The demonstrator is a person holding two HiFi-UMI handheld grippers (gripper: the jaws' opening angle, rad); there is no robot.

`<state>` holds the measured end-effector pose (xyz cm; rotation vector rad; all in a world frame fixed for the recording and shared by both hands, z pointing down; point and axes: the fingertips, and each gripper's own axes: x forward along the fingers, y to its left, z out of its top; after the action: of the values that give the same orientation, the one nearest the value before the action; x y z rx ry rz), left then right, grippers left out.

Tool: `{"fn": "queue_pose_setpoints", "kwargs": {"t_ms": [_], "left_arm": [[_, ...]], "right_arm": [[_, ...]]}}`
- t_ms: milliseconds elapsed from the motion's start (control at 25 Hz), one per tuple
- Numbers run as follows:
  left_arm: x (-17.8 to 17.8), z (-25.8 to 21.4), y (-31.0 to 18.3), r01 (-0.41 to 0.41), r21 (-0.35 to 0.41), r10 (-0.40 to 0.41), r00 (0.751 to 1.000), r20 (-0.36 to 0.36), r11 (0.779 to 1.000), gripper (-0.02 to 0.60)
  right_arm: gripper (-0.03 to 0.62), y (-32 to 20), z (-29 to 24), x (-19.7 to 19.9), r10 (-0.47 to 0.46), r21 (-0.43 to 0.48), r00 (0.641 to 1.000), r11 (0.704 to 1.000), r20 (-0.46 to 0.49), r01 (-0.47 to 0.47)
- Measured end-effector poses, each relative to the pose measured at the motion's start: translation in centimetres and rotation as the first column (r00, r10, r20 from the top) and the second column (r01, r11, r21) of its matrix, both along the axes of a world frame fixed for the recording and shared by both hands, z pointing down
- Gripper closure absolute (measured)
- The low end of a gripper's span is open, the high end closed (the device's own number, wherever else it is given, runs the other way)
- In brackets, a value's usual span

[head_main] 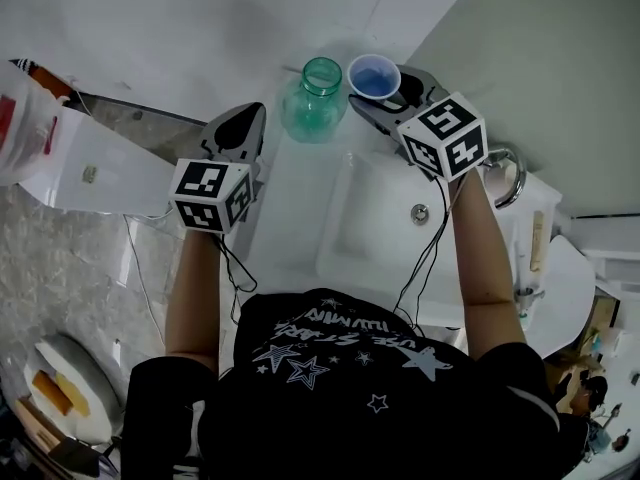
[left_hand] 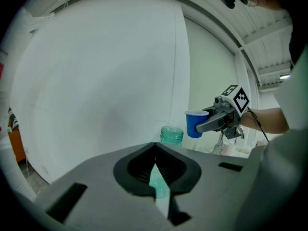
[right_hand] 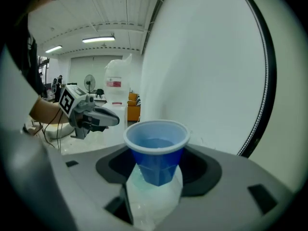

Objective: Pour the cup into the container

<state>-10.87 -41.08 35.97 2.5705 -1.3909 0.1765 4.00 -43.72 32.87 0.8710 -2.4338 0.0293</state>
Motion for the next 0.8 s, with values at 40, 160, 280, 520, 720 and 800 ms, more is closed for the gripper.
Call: {"fn": "queue_pose_setpoints", "kwargs": {"t_ms": [40,160,280,520,720,800], "left_arm": [[0.0,-0.1,-0.1,0.000,0.001,0.000,1.000,-0.003,1.000,0.572],[0.0,0.1,-0.2,-0.003,-0.005,0.003,1.000,-0.008,1.000,0.572],[0.0,0.5,-0.3,-0.010,-0.016,0.009,1.000,-0.010,1.000,0.572],[-0.2,0.7,-0.8,-0.020,-0.026,0.020,1.000,-0.010,0.999,0.572],[-0.2,1.1,-1.2,-0.029,-0.035,0.028,0.999,-0.022,0.999,0.572],[-0.2,1.3,-1.3,-0.031,-0.042,0.030,0.999,-0.029,0.999,0.572]], "right_arm": [[0.324,-0.2,0.0,0.0,0.004,0.007,1.000,1.000,-0.011,-0.004],[0.325,-0.6,0.3,0.0,0.013,0.014,0.999,1.000,-0.035,-0.012],[0.324,-1.1,0.5,0.0,0.015,0.006,0.999,1.000,-0.049,-0.015],[0.326,-1.8,0.7,0.0,-0.006,-0.021,0.993,1.000,-0.117,0.003],[0.327,-2.4,0.8,-0.2,-0.034,-0.033,0.981,0.999,-0.190,0.028],[0.326,-2.7,0.8,-0.3,-0.047,-0.019,0.968,0.999,-0.246,0.043]]}}
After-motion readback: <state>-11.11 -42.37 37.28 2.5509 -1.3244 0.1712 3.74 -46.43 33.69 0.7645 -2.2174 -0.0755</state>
